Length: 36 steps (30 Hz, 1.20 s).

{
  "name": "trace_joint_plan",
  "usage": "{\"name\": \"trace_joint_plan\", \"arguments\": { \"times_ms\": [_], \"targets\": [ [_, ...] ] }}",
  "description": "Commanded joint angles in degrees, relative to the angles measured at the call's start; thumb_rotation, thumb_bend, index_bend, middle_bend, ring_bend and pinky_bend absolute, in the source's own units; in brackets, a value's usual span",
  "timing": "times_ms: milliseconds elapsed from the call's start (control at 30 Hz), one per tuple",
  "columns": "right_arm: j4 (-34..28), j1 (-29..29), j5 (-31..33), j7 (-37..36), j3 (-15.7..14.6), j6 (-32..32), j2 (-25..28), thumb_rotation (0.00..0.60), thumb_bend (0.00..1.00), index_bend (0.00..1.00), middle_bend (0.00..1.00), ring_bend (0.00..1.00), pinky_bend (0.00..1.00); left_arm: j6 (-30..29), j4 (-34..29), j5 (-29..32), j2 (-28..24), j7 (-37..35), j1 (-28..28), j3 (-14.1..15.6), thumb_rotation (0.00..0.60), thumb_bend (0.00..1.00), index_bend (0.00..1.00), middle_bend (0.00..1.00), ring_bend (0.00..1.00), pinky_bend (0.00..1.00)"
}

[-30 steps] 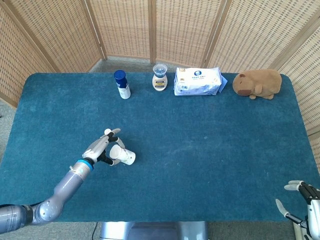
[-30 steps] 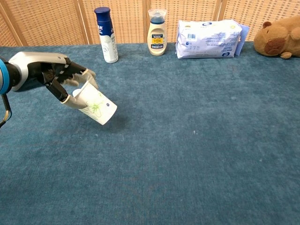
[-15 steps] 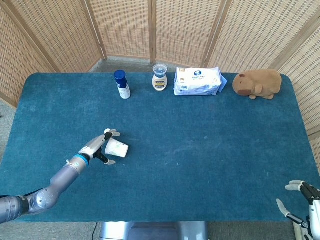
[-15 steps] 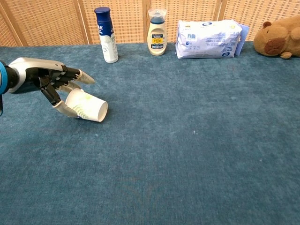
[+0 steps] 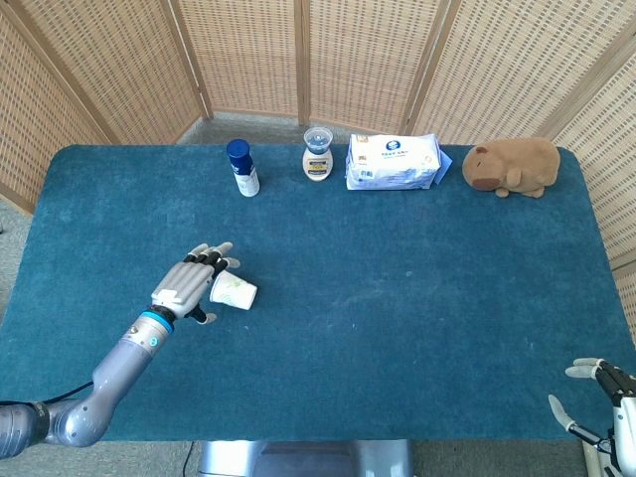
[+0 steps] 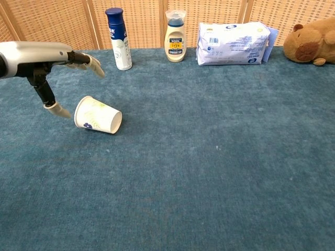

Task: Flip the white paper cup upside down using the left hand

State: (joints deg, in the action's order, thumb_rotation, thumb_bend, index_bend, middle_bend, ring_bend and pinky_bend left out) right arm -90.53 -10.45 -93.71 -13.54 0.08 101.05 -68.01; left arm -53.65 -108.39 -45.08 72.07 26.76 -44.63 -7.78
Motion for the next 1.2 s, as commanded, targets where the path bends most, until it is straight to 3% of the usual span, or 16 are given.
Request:
{"name": "trace_joint_plan", "arguments": {
  "times_ms": [33, 367, 800, 1200],
  "targets": [
    [0.2, -0.1, 0.2, -0.2, 0.1, 0.0, -0.1, 0.428, 0.32, 0.43, 0.37, 0.36, 0.36, -3.8, -0.4, 0.8, 3.0, 8.4, -2.6, 3.1, 0.600, 0.17, 0.18, 0.01, 0.00, 0.01],
    [1.4, -1.1, 1.2, -1.7, 0.1, 1.0, 0.0, 0.429, 0.32, 0.43, 0.37, 0.36, 0.36, -7.6, 6.2, 8.5, 12.9, 22.4, -8.5, 4.9, 0.600, 0.18, 0.21, 0.01, 0.00, 0.01],
    [1.9, -1.6, 1.7, -2.3, 0.3, 1.3, 0.2, 0.428, 0.32, 0.43, 0.37, 0.36, 0.37, -9.0, 11.5, 13.1, 17.5, 24.9, -10.4, 3.8, 0.600, 0.18, 0.21, 0.01, 0.00, 0.01],
    [2.2, -2.2, 1.9, -2.9, 0.4, 1.9, 0.3, 0.430, 0.32, 0.43, 0.37, 0.36, 0.37, -11.5, 14.6, 10.0, 20.7, 25.0, -9.9, 4.7, 0.600, 0.25, 0.45, 0.01, 0.00, 0.01]
  ]
}}
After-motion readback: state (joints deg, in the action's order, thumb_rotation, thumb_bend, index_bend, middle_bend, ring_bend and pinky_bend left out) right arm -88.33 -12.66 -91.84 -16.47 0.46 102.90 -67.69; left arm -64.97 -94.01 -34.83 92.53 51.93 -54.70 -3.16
